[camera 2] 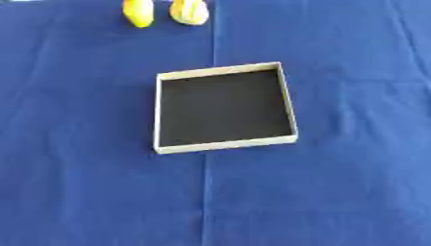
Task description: Pick up objects on the table and place them in the box.
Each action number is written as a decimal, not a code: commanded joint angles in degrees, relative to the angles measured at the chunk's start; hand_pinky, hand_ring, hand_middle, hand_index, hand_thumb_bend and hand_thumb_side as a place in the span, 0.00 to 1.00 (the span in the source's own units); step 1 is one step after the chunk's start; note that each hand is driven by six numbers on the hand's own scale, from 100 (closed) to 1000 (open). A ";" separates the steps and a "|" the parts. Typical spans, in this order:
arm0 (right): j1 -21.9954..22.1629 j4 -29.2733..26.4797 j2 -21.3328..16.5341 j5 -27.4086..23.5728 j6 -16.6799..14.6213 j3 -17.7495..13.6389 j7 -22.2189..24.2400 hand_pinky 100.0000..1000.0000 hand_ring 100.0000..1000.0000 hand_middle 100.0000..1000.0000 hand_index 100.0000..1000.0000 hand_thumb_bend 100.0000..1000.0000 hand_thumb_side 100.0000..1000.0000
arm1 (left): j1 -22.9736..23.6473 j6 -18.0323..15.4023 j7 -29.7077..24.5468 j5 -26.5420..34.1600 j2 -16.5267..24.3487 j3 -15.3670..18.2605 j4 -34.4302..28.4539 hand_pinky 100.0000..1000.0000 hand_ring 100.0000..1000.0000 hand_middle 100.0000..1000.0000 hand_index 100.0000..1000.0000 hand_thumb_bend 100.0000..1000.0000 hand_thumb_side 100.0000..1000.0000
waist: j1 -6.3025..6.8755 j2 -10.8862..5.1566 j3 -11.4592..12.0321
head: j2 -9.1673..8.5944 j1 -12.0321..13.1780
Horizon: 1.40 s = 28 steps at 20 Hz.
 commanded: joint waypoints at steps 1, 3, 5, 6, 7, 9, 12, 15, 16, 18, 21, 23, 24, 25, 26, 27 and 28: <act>-0.46 -0.92 -1.93 0.54 0.03 -0.30 0.30 0.78 0.87 0.73 0.77 0.00 0.78 | -4.66 -0.25 -3.89 -3.52 1.22 -0.97 8.37 0.88 0.78 0.74 0.76 0.00 0.60 | -0.11 -1.47 -0.27 | -0.13 0.00; -0.51 -0.92 -1.93 0.60 0.04 -0.21 0.40 0.78 0.87 0.73 0.77 0.00 0.78 | -7.78 -0.57 -6.13 -6.49 -0.17 -1.50 14.28 0.88 0.78 0.75 0.77 0.00 0.61 | -0.17 -1.34 -0.56 | -0.21 0.06; -0.69 -0.92 -1.88 0.63 0.07 -0.06 0.55 0.78 0.87 0.73 0.77 0.00 0.78 | -10.86 -0.71 -8.69 -9.34 -2.21 -1.50 20.09 0.88 0.79 0.75 0.79 0.00 0.63 | -0.25 -1.11 -0.96 | -0.75 0.12; -0.79 -0.92 -1.86 0.64 0.09 0.05 0.66 0.78 0.87 0.73 0.77 0.00 0.78 | -12.26 -0.74 -10.15 -10.77 -3.28 -1.39 22.81 0.88 0.79 0.75 0.79 0.00 0.63 | -0.29 -0.95 -1.21 | -1.00 0.22; -0.87 -0.92 -1.86 0.67 0.12 0.13 0.75 0.78 0.87 0.73 0.77 0.00 0.78 | -13.53 -0.89 -11.65 -12.36 -4.22 -1.22 25.26 0.88 0.79 0.76 0.80 0.00 0.63 | -0.30 -0.82 -1.42 | -1.20 0.33; -1.11 -0.92 -1.86 0.72 0.11 0.26 0.89 0.78 0.87 0.73 0.77 0.00 0.78 | -15.79 -1.24 -14.48 -15.85 -6.12 -0.71 29.74 0.88 0.80 0.76 0.81 0.00 0.64 | -0.24 -0.53 -1.91 | -1.69 0.76; -1.61 -0.92 -1.91 0.74 0.06 0.45 1.10 0.78 0.87 0.73 0.77 0.00 0.78 | -18.52 -2.04 -17.63 -21.25 -8.55 0.46 34.99 0.87 0.81 0.78 0.84 0.00 0.64 | -0.11 -0.10 -2.65 | -2.50 1.33; -2.31 -0.92 -2.02 0.74 -0.07 0.73 1.40 0.78 0.87 0.73 0.77 0.00 0.79 | -20.58 -2.16 -19.90 -27.07 -10.68 1.80 39.29 0.87 0.83 0.79 0.87 0.00 0.61 | 0.27 0.47 -3.34 | -3.21 2.33; -2.49 -0.92 -2.02 0.73 -0.06 0.84 1.51 0.78 0.87 0.73 0.77 0.00 0.79 | -21.11 -2.08 -20.79 -29.05 -11.25 2.17 40.42 0.87 0.84 0.80 0.88 0.00 0.58 | 0.46 0.69 -3.58 | -3.45 2.66; -2.75 -0.92 -2.00 0.69 0.05 1.00 1.65 0.78 0.87 0.73 0.77 0.00 0.79 | -21.85 -1.78 -22.58 -32.37 -12.17 2.81 42.02 0.87 0.85 0.81 0.89 0.00 0.54 | 0.77 1.10 -4.03 | -3.72 3.12; -3.10 -0.92 -2.02 0.47 0.22 1.22 1.83 0.78 0.87 0.73 0.77 0.00 0.79 | -22.57 -1.10 -25.70 -36.82 -13.38 3.15 43.45 0.89 0.87 0.83 0.92 0.00 0.33 | 1.20 1.64 -4.68 | -3.82 3.77; -3.41 -0.92 -2.10 0.35 0.19 1.30 1.93 0.77 0.87 0.73 0.77 0.00 0.79 | -22.93 -0.68 -27.77 -38.85 -14.06 3.32 43.76 0.90 0.89 0.84 0.93 0.00 0.23 | 1.44 1.95 -5.00 | -3.90 4.18; -3.58 -0.92 -2.14 0.32 0.16 1.37 2.00 0.77 0.87 0.73 0.77 0.00 0.79 | -23.11 -0.39 -28.69 -39.73 -14.34 3.36 43.78 0.90 0.90 0.84 0.94 0.03 0.16 | 1.57 2.09 -5.15 | -3.97 4.42; -3.74 -0.92 -2.15 0.31 0.13 1.46 2.10 0.77 0.87 0.73 0.77 0.00 0.79 | -23.29 -0.08 -29.47 -40.73 -14.60 3.33 43.75 0.90 0.91 0.85 0.94 0.05 0.09 | 1.70 2.26 -5.29 | -4.06 4.70; -3.82 -0.92 -2.13 0.31 0.13 1.53 2.19 0.77 0.87 0.73 0.77 0.00 0.79 | -23.44 0.20 -30.10 -41.58 -14.84 3.37 43.66 0.91 0.91 0.85 0.94 0.06 0.06 | 1.80 2.39 -5.39 | -4.12 4.86; -3.85 -0.92 -2.08 0.30 0.19 1.60 2.25 0.77 0.87 0.73 0.77 0.00 0.79 | -23.60 0.50 -30.65 -42.12 -15.10 3.51 43.56 0.92 0.92 0.85 0.94 0.05 0.00 | 1.88 2.53 -5.48 | -4.12 4.98; -3.84 -0.92 -2.04 0.29 0.28 1.67 2.30 0.77 0.87 0.73 0.77 0.00 0.79 | -23.75 0.79 -31.26 -42.36 -15.30 3.64 43.45 0.92 0.92 0.85 0.94 0.08 0.00 | 1.94 2.65 -5.53 | -4.06 5.08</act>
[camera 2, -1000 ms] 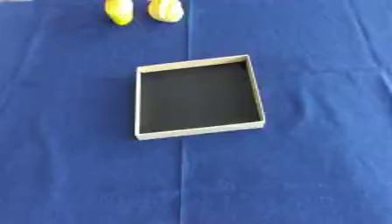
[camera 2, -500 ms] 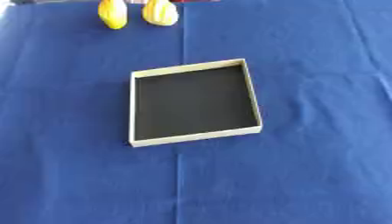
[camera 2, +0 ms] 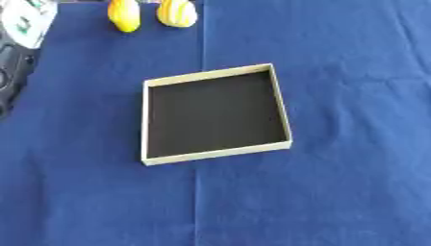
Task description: Pick up objects on the table and place them in the box.
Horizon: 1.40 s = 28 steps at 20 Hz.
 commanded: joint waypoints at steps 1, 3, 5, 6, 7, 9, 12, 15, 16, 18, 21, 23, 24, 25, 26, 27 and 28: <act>-0.63 -0.92 -1.98 -0.09 0.13 -0.26 0.35 0.77 0.87 0.73 0.77 0.00 0.79 | -1.94 0.96 -2.25 -1.66 0.53 0.84 -0.82 0.92 0.92 0.85 0.95 0.09 0.00 | -0.23 -1.12 -0.13 | -0.72 0.55; -0.49 -0.92 -1.92 -0.06 0.37 -0.11 0.44 0.77 0.87 0.73 0.77 0.00 0.79 | -2.13 1.71 -3.59 -2.30 0.43 0.91 -1.02 0.92 0.92 0.84 0.95 0.13 0.00 | -0.11 -0.96 0.00 | -0.41 0.73; -0.61 -0.92 -1.82 -0.12 0.57 0.08 0.53 0.77 0.87 0.72 0.77 0.00 0.79 | -2.09 2.19 -5.11 -2.08 0.29 1.16 -1.19 0.93 0.93 0.85 0.96 0.16 0.00 | 0.04 -0.79 0.08 | -0.24 0.76; -0.66 -0.92 -1.78 -0.16 0.66 0.19 0.60 0.77 0.87 0.72 0.77 0.00 0.79 | -1.99 2.38 -6.01 -1.80 0.31 1.17 -1.21 0.93 0.93 0.85 0.98 0.19 0.00 | 0.12 -0.71 0.11 | -0.15 0.75; -0.68 -0.92 -1.75 -0.17 0.74 0.28 0.66 0.77 0.87 0.72 0.77 0.00 0.79 | -1.89 2.62 -6.95 -1.80 0.39 1.07 -1.16 0.94 0.94 0.86 0.99 0.22 0.00 | 0.18 -0.62 0.14 | -0.11 0.73; -0.73 -0.92 -1.65 -0.21 0.90 0.39 0.73 0.77 0.87 0.72 0.77 0.00 0.79 | -1.76 3.17 -8.30 -2.33 0.45 1.02 -1.24 0.94 0.94 0.86 1.00 0.25 0.00 | 0.28 -0.40 0.15 | -0.05 0.85; -0.88 -0.92 -1.49 -0.33 1.10 0.55 0.75 0.77 0.87 0.72 0.76 0.00 0.79 | -1.57 3.53 -9.35 -3.14 0.41 1.02 -1.48 0.94 0.95 0.86 1.00 0.25 0.00 | 0.42 -0.03 0.06 | -0.10 1.11; -1.16 -0.92 -1.39 -0.43 1.15 0.75 0.82 0.77 0.87 0.72 0.76 0.00 0.79 | -1.40 4.35 -8.59 -4.43 0.46 1.27 -1.55 0.94 0.95 0.86 1.00 0.27 0.00 | 0.68 0.43 -0.32 | -0.27 1.58; -1.21 -0.92 -1.38 -0.44 1.17 0.82 0.87 0.77 0.87 0.72 0.76 0.00 0.79 | -1.35 4.61 -8.25 -4.73 0.43 1.39 -1.48 0.94 0.95 0.86 1.00 0.27 0.00 | 0.76 0.54 -0.44 | -0.36 1.77; -1.32 -0.92 -1.33 -0.43 1.20 0.88 0.89 0.77 0.87 0.72 0.76 0.00 0.79 | -1.24 4.97 -7.87 -5.21 0.48 1.53 -1.19 0.94 0.95 0.87 1.00 0.27 0.00 | 0.95 0.78 -0.71 | -0.78 2.33; -1.52 -0.92 -1.29 -0.46 1.25 0.94 0.88 0.77 0.87 0.71 0.76 0.00 0.79 | -1.21 6.11 -6.57 -6.36 0.61 1.87 -0.96 0.93 0.95 0.86 1.00 0.28 0.00 | 1.17 1.12 -1.02 | -1.44 2.85; -1.70 -0.92 -1.24 -0.47 1.30 1.02 0.94 0.77 0.87 0.71 0.76 0.00 0.79 | -1.16 6.74 -5.74 -7.06 0.51 2.05 -0.63 0.93 0.95 0.86 1.00 0.27 0.00 | 1.30 1.36 -1.22 | -1.84 3.25; -1.76 -0.92 -1.19 -0.46 1.33 1.04 0.94 0.77 0.87 0.71 0.76 0.00 0.79 | -1.13 6.90 -5.82 -7.11 0.47 2.09 -0.38 0.93 0.95 0.86 1.00 0.27 0.00 | 1.36 1.46 -1.30 | -2.00 3.39; -1.79 -0.92 -1.12 -0.46 1.39 1.05 0.92 0.77 0.87 0.71 0.76 0.00 0.79 | -1.09 7.15 -5.98 -7.15 0.45 2.13 -0.14 0.93 0.94 0.85 1.00 0.26 0.00 | 1.42 1.61 -1.40 | -2.18 3.45; -1.80 -0.92 -1.05 -0.48 1.47 1.07 0.90 0.77 0.87 0.71 0.76 0.00 0.79 | -1.03 7.36 -6.13 -7.12 0.39 2.17 0.02 0.92 0.94 0.85 1.00 0.26 0.00 | 1.48 1.72 -1.47 | -2.25 3.48; -1.80 -0.92 -0.98 -0.50 1.55 1.08 0.86 0.77 0.87 0.71 0.76 0.00 0.79 | -0.94 7.57 -6.27 -7.13 0.39 2.15 0.18 0.92 0.94 0.84 1.00 0.26 0.00 | 1.54 1.84 -1.54 | -2.33 3.52; -1.81 -0.92 -0.92 -0.51 1.60 1.06 0.80 0.77 0.87 0.71 0.76 0.00 0.79 | -0.87 7.78 -6.43 -7.13 0.36 2.15 0.32 0.92 0.93 0.84 1.00 0.25 0.00 | 1.60 1.93 -1.61 | -2.39 3.56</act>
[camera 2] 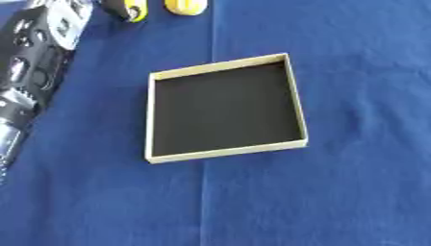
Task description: Pick up objects on the table and place them in the box.
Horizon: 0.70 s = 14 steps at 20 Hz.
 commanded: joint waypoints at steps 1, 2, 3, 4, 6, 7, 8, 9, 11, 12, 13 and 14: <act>-0.57 -0.92 -0.95 -0.18 0.28 -0.43 -0.21 0.77 0.87 0.71 0.76 0.00 0.79 | -0.83 0.82 -0.24 -0.28 0.89 0.48 -0.08 0.91 0.92 0.82 0.98 0.24 0.00 | -0.27 -1.26 -0.24 | -0.96 0.35; -0.59 -0.92 -0.90 -0.21 0.33 -0.42 -0.25 0.77 0.87 0.71 0.76 0.00 0.79 | -0.75 1.00 -0.24 -0.23 0.86 0.51 -0.02 0.90 0.91 0.81 0.97 0.23 0.00 | -0.22 -1.19 -0.32 | -0.95 0.36; -0.59 -0.92 -0.86 -0.26 0.38 -0.40 -0.28 0.77 0.87 0.71 0.76 0.00 0.79 | -0.70 1.15 -0.07 -0.10 0.82 0.55 -0.04 0.88 0.88 0.78 0.93 0.20 0.00 | -0.17 -1.15 -0.40 | -0.91 0.34; -0.58 -0.92 -0.80 -0.37 0.45 -0.36 -0.29 0.77 0.87 0.71 0.76 0.00 0.79 | -0.64 1.37 0.38 0.07 0.78 0.60 -0.13 0.87 0.87 0.76 0.91 0.19 0.00 | -0.13 -1.12 -0.48 | -0.79 0.30; -0.46 -0.92 -0.72 -0.60 0.62 -0.35 -0.35 0.77 0.87 0.71 0.76 0.00 0.79 | -0.63 1.68 1.47 0.62 0.70 0.60 -0.32 0.85 0.84 0.73 0.87 0.11 0.00 | -0.08 -1.14 -0.60 | -0.48 0.25; -0.40 -0.92 -0.70 -0.70 0.71 -0.38 -0.42 0.77 0.87 0.71 0.76 0.00 0.79 | -0.66 1.72 1.89 0.94 0.67 0.53 -0.40 0.84 0.81 0.69 0.83 0.06 0.00 | -0.06 -1.20 -0.61 | -0.35 0.21; -0.34 -0.92 -0.67 -0.79 0.77 -0.41 -0.50 0.77 0.87 0.71 0.76 0.00 0.79 | -0.68 1.73 2.19 1.29 0.66 0.44 -0.47 0.84 0.80 0.68 0.81 0.04 0.00 | -0.06 -1.27 -0.61 | -0.26 0.19; -0.28 -0.92 -0.66 -0.86 0.82 -0.42 -0.56 0.77 0.87 0.71 0.76 0.00 0.79 | -0.69 1.74 2.48 1.61 0.67 0.32 -0.59 0.83 0.77 0.66 0.78 0.00 0.00 | -0.07 -1.36 -0.60 | -0.24 0.16; -0.09 -0.92 -0.67 -0.95 0.90 -0.42 -0.61 0.77 0.87 0.71 0.76 0.00 0.79 | -0.68 1.75 3.35 2.22 0.70 0.01 -1.18 0.82 0.73 0.60 0.70 0.00 0.00 | -0.16 -1.61 -0.51 | -0.19 -0.14; -0.01 -0.92 -0.70 -0.98 0.92 -0.44 -0.65 0.77 0.87 0.71 0.76 0.00 0.79 | -0.65 1.70 3.90 2.41 0.72 -0.26 -1.62 0.81 0.72 0.60 0.70 0.00 0.00 | -0.23 -1.76 -0.43 | -0.16 -0.37; 0.04 -0.92 -0.74 -1.01 0.91 -0.47 -0.69 0.77 0.87 0.71 0.76 0.00 0.79 | -0.61 1.58 4.39 2.49 0.77 -0.63 -2.09 0.81 0.70 0.59 0.68 0.00 0.00 | -0.30 -1.92 -0.35 | -0.11 -0.58; 0.09 -0.92 -0.82 -1.03 0.86 -0.49 -0.70 0.77 0.87 0.71 0.76 0.00 0.79 | -0.60 1.32 4.83 2.43 0.86 -1.20 -2.79 0.80 0.69 0.59 0.68 0.00 0.00 | -0.42 -2.17 -0.20 | 0.00 -0.83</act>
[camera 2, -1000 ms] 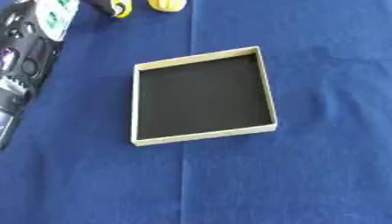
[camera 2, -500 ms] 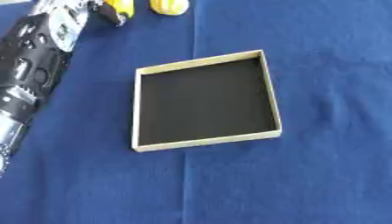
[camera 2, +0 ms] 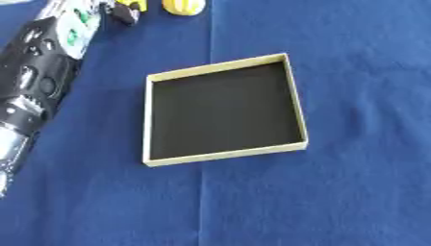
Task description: Pick up objects on the table and place them in the box.
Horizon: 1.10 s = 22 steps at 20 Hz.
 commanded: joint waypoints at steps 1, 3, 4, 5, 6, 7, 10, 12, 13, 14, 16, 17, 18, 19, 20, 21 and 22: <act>-0.19 -0.92 -1.33 -0.39 -0.03 -0.70 -0.13 0.77 0.87 0.71 0.76 0.00 0.79 | -0.90 -0.58 1.41 0.27 1.41 -1.37 -2.88 0.80 0.69 0.59 0.68 0.00 0.00 | -0.84 -2.63 0.28 | 0.05 -0.73; -0.05 -0.92 -1.46 -0.42 -0.17 -0.74 -0.12 0.77 0.87 0.71 0.76 0.00 0.79 | -0.79 -1.60 0.70 0.29 1.66 -2.78 -4.66 0.80 0.68 0.59 0.68 0.00 0.00 | -1.08 -3.24 0.67 | 0.37 -1.04; 0.08 -0.92 -1.50 -0.45 -0.20 -0.77 -0.13 0.77 0.87 0.71 0.76 0.00 0.79 | -0.65 -2.27 -0.02 0.56 1.87 -3.43 -5.68 0.80 0.68 0.58 0.68 0.00 0.00 | -1.19 -3.54 0.87 | 0.49 -1.12; 0.20 -0.92 -1.52 -0.48 -0.21 -0.80 -0.14 0.77 0.87 0.71 0.76 0.00 0.79 | -0.48 -2.86 -0.71 0.99 2.10 -3.90 -6.64 0.80 0.68 0.58 0.67 0.00 0.00 | -1.27 -3.79 1.03 | 0.58 -1.19; 0.44 -0.92 -1.54 -0.53 -0.19 -0.87 -0.19 0.77 0.87 0.71 0.76 0.00 0.78 | -0.21 -3.63 -1.25 2.02 2.40 -4.44 -8.15 0.80 0.66 0.57 0.64 0.00 0.00 | -1.42 -4.18 1.28 | 0.69 -1.36; 0.65 -0.92 -1.56 -0.59 -0.17 -0.94 -0.26 0.77 0.87 0.71 0.76 0.00 0.78 | 0.18 -4.29 -1.69 3.33 2.79 -5.02 -9.77 0.80 0.65 0.56 0.63 0.00 0.00 | -1.56 -4.53 1.50 | 0.80 -1.48; 1.40 -0.92 -1.83 -0.63 -0.33 -1.19 -0.43 0.77 0.87 0.71 0.76 0.00 0.78 | 2.45 -6.16 -2.61 8.86 5.02 -7.76 -16.64 0.80 0.62 0.53 0.57 0.00 0.00 | -1.96 -5.74 2.28 | 1.33 -2.02; 1.88 -0.92 -1.98 -0.59 -0.51 -1.36 -0.55 0.77 0.87 0.71 0.76 0.00 0.78 | 4.84 -6.74 -2.63 13.41 6.98 -10.18 -22.90 0.79 0.59 0.51 0.54 0.00 0.00 | -2.17 -6.39 2.79 | 1.70 -2.49; 2.04 -0.92 -2.02 -0.59 -0.60 -1.43 -0.61 0.77 0.87 0.71 0.76 0.00 0.78 | 6.26 -6.80 -2.61 15.74 8.13 -11.54 -26.45 0.79 0.58 0.51 0.53 0.00 0.00 | -2.25 -6.65 2.99 | 1.90 -2.77; 2.15 -0.92 -2.05 -0.59 -0.69 -1.48 -0.65 0.77 0.87 0.71 0.76 0.00 0.78 | 7.82 -6.87 -2.48 17.84 9.35 -13.02 -30.30 0.78 0.58 0.51 0.53 0.00 0.00 | -2.33 -6.89 3.16 | 2.11 -3.08; 2.22 -0.92 -2.06 -0.59 -0.87 -1.53 -0.66 0.77 0.86 0.71 0.76 0.00 0.78 | 11.33 -6.69 -2.09 21.43 11.90 -15.81 -38.97 0.78 0.57 0.49 0.51 0.00 0.00 | -2.49 -7.21 3.31 | 2.41 -3.52; 2.24 -0.92 -2.03 -0.59 -0.99 -1.56 -0.65 0.77 0.86 0.71 0.76 0.00 0.78 | 13.21 -6.50 -1.83 22.77 13.26 -17.06 -43.68 0.78 0.57 0.49 0.52 0.00 0.00 | -2.59 -7.33 3.32 | 2.51 -3.67; 2.26 -0.92 -2.01 -0.57 -1.10 -1.61 -0.66 0.77 0.86 0.71 0.76 0.00 0.78 | 15.06 -6.39 -1.71 23.74 14.59 -18.29 -48.28 0.77 0.57 0.49 0.51 0.00 0.00 | -2.71 -7.42 3.33 | 2.58 -3.83; 2.28 -0.92 -1.96 -0.54 -1.19 -1.67 -0.69 0.77 0.86 0.71 0.76 0.00 0.78 | 16.73 -6.01 -1.70 24.45 15.76 -19.20 -52.38 0.77 0.57 0.48 0.51 0.00 0.00 | -2.82 -7.47 3.34 | 2.63 -3.92; 2.31 -0.92 -1.91 -0.52 -1.27 -1.73 -0.72 0.77 0.86 0.71 0.76 0.00 0.78 | 18.41 -5.50 -1.76 25.35 16.76 -20.11 -56.17 0.77 0.57 0.48 0.51 0.00 0.00 | -2.95 -7.50 3.36 | 2.66 -4.05; 2.37 -0.92 -1.86 -0.49 -1.33 -1.80 -0.77 0.77 0.86 0.71 0.76 0.00 0.78 | 20.00 -5.19 -1.83 26.14 17.80 -20.97 -59.97 0.77 0.57 0.48 0.51 0.00 0.00 | -3.07 -7.49 3.41 | 2.65 -4.18; 2.46 -0.92 -1.77 -0.44 -1.38 -1.89 -0.84 0.77 0.86 0.71 0.76 0.00 0.78 | 21.45 -5.15 -2.02 26.72 18.75 -21.85 -63.57 0.77 0.57 0.49 0.52 0.00 0.00 | -3.23 -7.45 3.52 | 2.63 -4.38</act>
